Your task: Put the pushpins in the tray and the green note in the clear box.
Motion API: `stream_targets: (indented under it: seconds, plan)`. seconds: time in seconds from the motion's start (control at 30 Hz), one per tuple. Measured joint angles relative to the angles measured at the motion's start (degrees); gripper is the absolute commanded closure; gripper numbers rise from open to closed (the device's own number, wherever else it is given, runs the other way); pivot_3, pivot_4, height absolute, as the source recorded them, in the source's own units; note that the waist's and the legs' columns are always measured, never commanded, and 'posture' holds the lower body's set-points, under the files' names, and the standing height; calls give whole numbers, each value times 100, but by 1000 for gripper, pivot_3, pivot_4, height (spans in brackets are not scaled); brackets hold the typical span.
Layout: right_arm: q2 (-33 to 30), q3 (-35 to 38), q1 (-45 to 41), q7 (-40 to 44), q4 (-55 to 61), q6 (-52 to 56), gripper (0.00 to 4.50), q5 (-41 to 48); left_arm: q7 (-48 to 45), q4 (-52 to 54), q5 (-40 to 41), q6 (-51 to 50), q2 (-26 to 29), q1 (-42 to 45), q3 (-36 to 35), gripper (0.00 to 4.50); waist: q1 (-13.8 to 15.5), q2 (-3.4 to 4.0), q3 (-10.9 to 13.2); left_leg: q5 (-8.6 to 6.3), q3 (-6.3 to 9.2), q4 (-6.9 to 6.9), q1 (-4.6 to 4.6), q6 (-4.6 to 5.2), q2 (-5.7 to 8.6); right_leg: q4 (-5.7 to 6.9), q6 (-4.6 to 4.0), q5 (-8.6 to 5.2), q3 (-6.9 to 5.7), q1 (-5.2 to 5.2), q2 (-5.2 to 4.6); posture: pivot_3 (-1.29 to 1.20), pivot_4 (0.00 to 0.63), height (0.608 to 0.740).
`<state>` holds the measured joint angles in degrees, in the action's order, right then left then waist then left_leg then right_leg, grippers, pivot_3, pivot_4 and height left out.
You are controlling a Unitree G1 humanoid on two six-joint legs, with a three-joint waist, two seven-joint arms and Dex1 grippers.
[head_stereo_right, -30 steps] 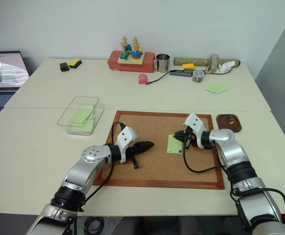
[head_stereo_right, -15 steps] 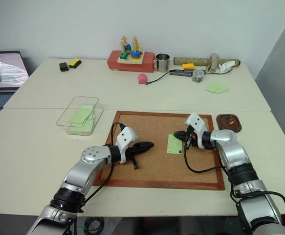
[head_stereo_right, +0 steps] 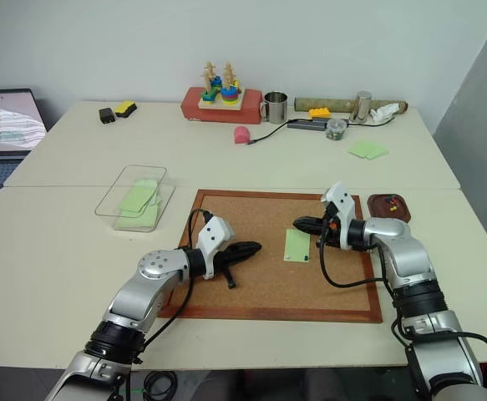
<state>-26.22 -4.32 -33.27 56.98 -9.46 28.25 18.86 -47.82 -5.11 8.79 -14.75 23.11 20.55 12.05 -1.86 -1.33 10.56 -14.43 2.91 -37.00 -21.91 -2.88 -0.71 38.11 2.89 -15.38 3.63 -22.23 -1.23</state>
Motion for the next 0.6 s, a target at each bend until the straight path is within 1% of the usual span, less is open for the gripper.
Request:
stream_targets:
  seconds: [0.2, 0.3, 0.4, 0.47, 0.53, 0.6]
  plan:
    - [-110, 248, 85, -73, 421, 336, 4487, 273, 30, 2, -3, 1, -41, -10, 3, 4500, 2, 0, 0, 0, 0, 0, 0, 0, 0, -1, 0, 0, 0, 0, 0, 0, 150, 740]
    - [-324, 333, 122, -139, 552, 339, 4487, 258, 65, 4, -10, 3, -64, -12, 14, 4500, 5, 0, 0, 0, -1, 0, -1, 0, 1, -2, 0, 0, 0, 1, -1, 0, 150, 740]
    - [-943, 470, 274, -334, 598, 16, 4487, -88, 99, 14, -23, 13, -99, -6, 56, 4500, 35, 0, 0, 0, 0, 0, -5, 0, 5, -9, 2, -1, -2, 1, -4, 0, 150, 740]
    - [-1618, 574, 525, -486, 398, -302, 4487, -537, 98, 31, -25, 23, -95, -25, 60, 4500, 37, 2, -2, -1, -5, 2, -5, 0, 8, -13, 2, -1, 1, 2, -8, 0, 150, 740]
    - [-1847, 648, 628, -602, 177, -472, 4487, -766, 98, 34, -25, 30, -77, -40, 48, 4500, 25, 4, -3, 0, -6, 2, -3, 0, 7, -12, 2, -1, 3, 2, -7, 0, 150, 740]
    - [-1932, 705, 671, -826, -146, -675, 4487, -1009, 106, 18, -42, 30, -71, -46, 24, 4500, 18, 13, -8, 0, -7, 2, 2, 1, 6, -7, 2, -1, 7, 3, -5, 0, 150, 740]
